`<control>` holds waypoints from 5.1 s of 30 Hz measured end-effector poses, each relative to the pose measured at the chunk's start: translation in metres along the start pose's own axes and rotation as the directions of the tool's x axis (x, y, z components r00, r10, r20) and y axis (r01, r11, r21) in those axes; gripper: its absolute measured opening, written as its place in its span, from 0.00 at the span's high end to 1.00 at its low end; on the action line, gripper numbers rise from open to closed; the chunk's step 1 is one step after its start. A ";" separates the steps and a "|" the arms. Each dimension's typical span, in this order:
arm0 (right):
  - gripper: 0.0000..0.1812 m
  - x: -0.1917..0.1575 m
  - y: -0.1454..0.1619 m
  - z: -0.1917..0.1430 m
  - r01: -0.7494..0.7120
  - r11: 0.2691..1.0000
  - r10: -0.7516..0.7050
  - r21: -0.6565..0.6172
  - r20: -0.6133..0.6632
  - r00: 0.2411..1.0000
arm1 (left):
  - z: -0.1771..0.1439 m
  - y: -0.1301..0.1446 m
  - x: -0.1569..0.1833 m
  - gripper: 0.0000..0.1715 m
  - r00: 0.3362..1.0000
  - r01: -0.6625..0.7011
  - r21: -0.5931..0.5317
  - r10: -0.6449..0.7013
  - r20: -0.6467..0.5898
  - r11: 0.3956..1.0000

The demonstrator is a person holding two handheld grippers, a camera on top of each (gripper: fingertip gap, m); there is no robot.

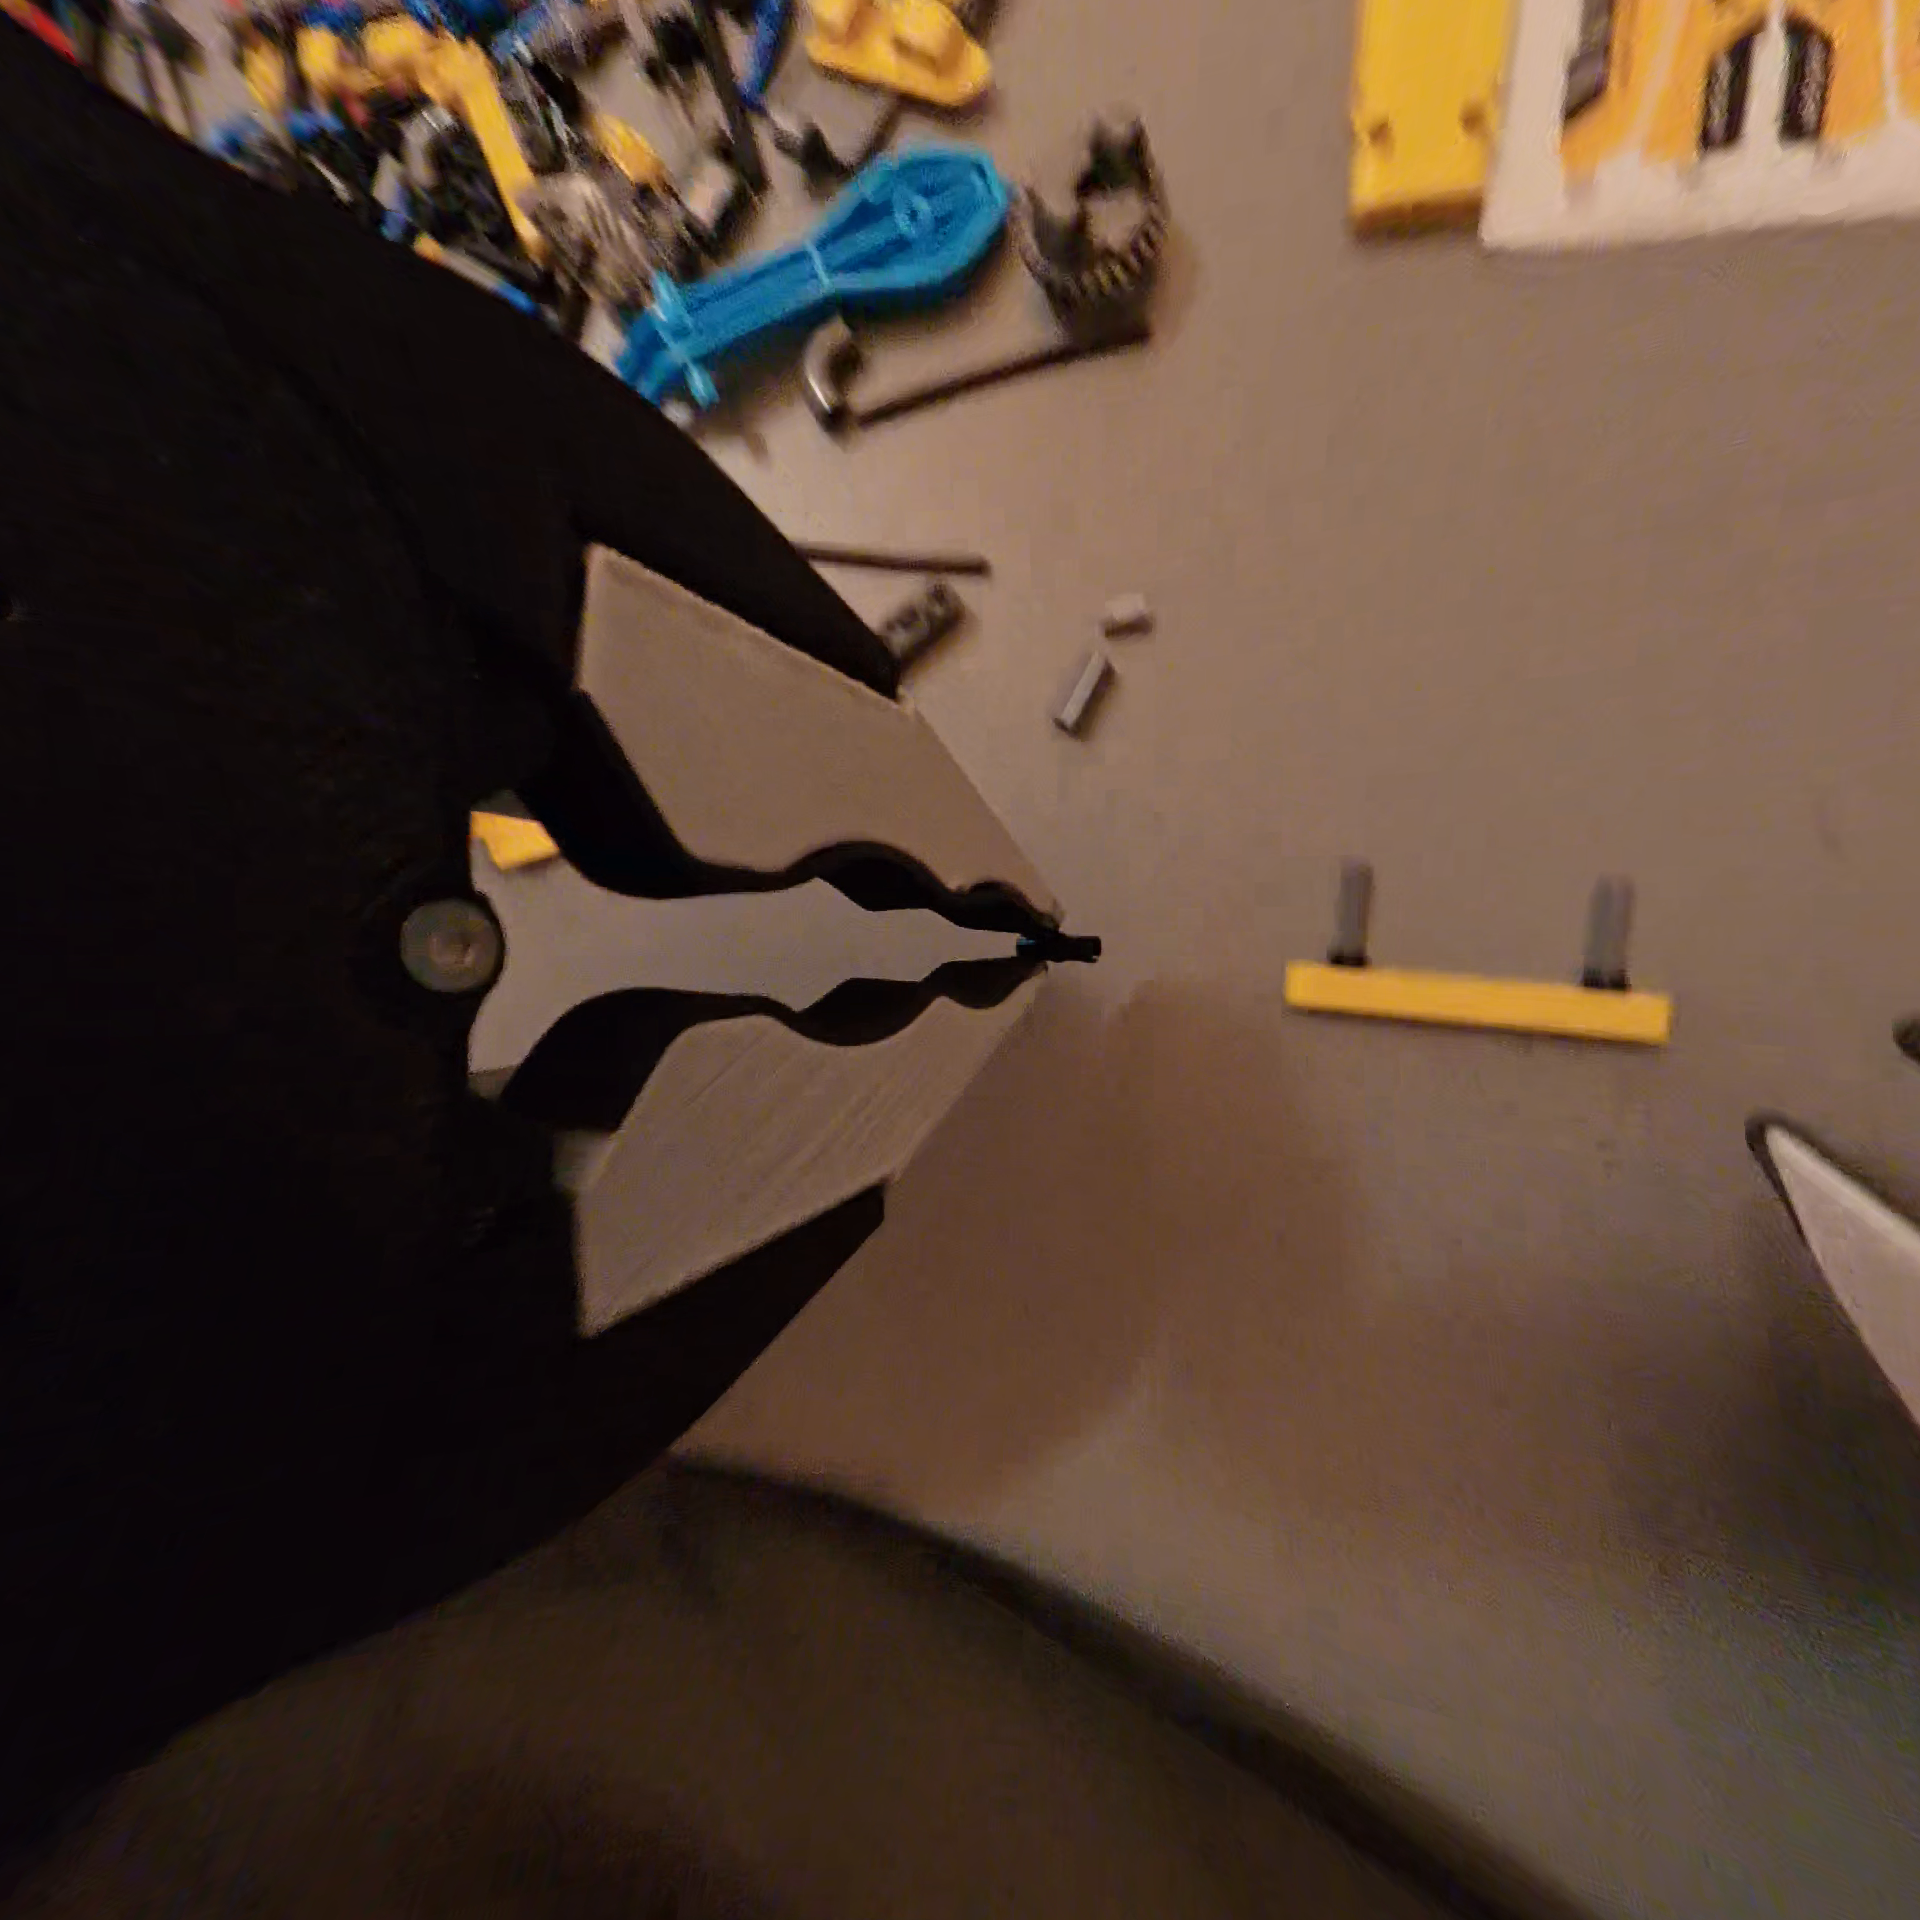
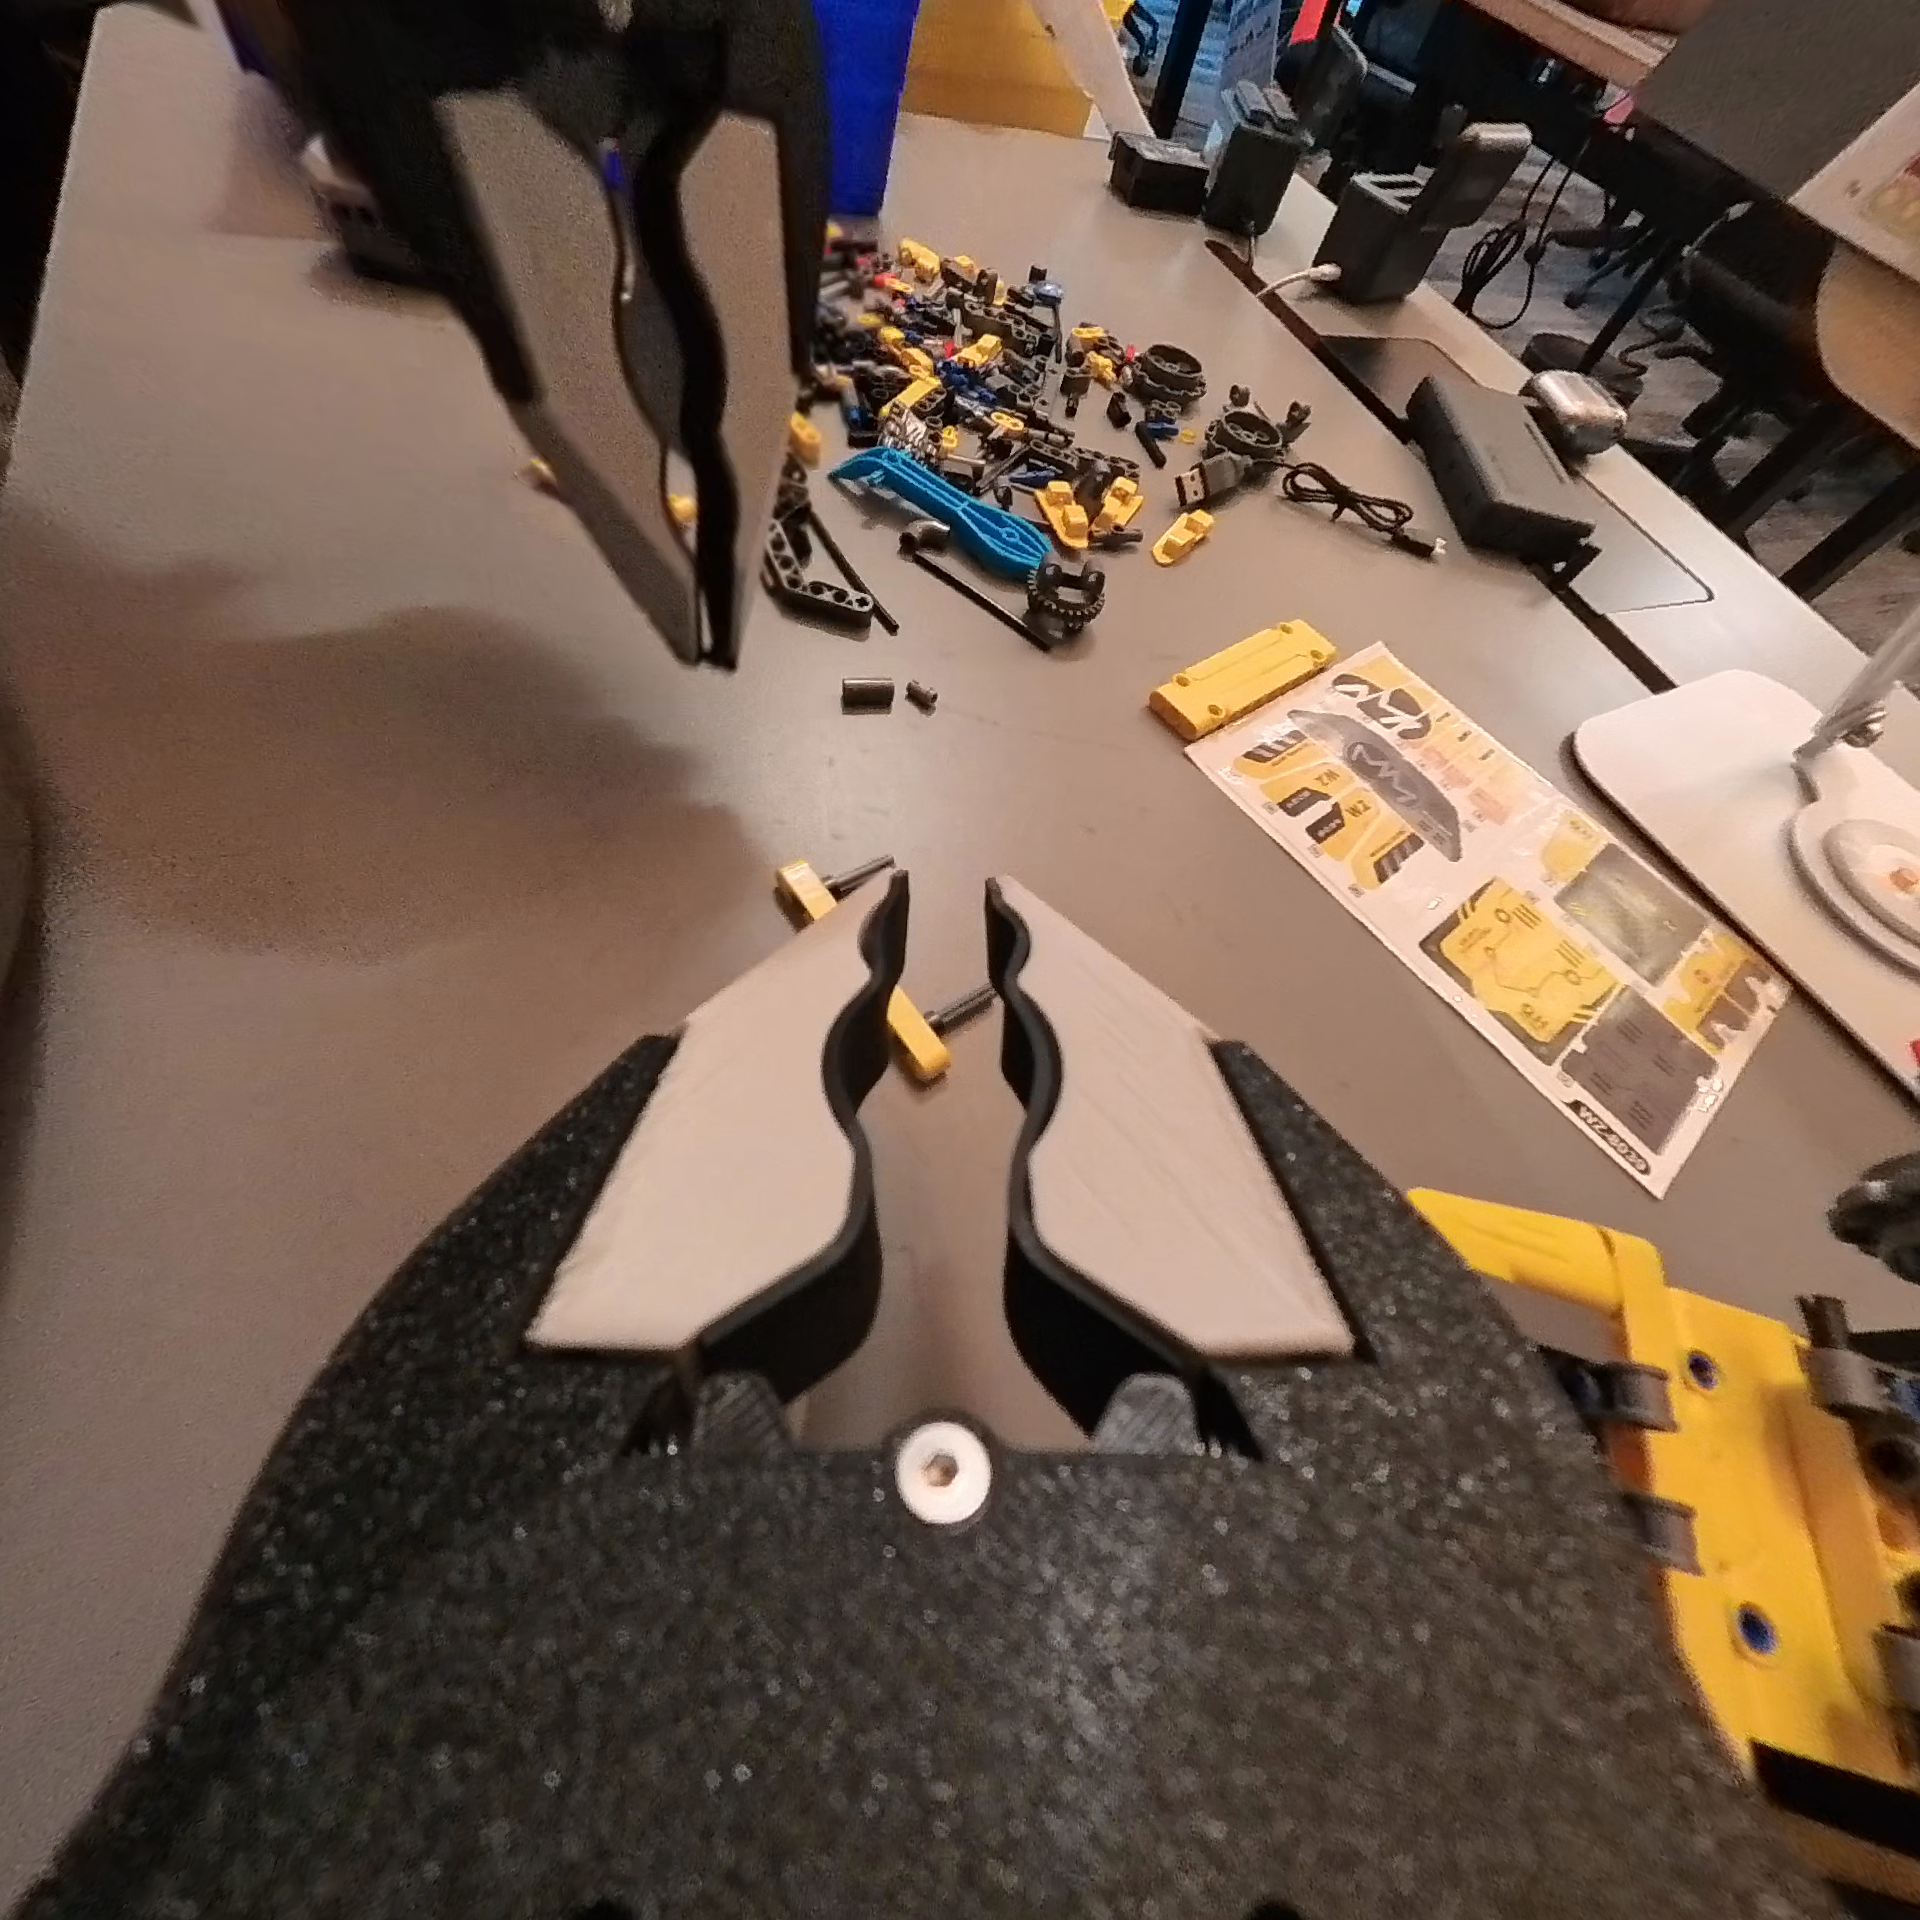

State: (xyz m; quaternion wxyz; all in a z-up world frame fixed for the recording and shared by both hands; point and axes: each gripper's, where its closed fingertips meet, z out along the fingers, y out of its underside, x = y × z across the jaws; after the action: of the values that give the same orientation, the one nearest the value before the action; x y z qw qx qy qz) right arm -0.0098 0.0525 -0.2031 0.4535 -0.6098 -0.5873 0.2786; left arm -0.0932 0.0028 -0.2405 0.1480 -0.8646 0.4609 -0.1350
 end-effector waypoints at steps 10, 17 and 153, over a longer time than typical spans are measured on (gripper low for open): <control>0.93 0.001 -0.004 -0.004 0.021 1.000 -0.021 0.013 -0.020 1.000 | 0.023 -0.001 -0.001 0.99 0.994 0.076 0.055 -0.081 0.080 0.996; 0.93 -0.001 -0.005 -0.003 0.030 0.999 -0.030 0.010 -0.019 0.999 | 0.024 -0.001 0.003 0.98 0.992 0.099 0.076 -0.104 0.066 0.992; 0.91 -0.024 -0.017 0.006 -0.216 0.968 0.177 0.129 0.263 0.949 | 0.011 -0.066 0.018 0.98 0.959 -0.267 0.519 0.276 0.062 0.812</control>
State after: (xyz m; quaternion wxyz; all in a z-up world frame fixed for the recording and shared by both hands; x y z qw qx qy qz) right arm -0.0267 0.0283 -0.1950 0.3925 -0.5881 -0.5520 0.4421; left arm -0.0299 0.0240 -0.2235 0.3912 -0.7159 0.5265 -0.2394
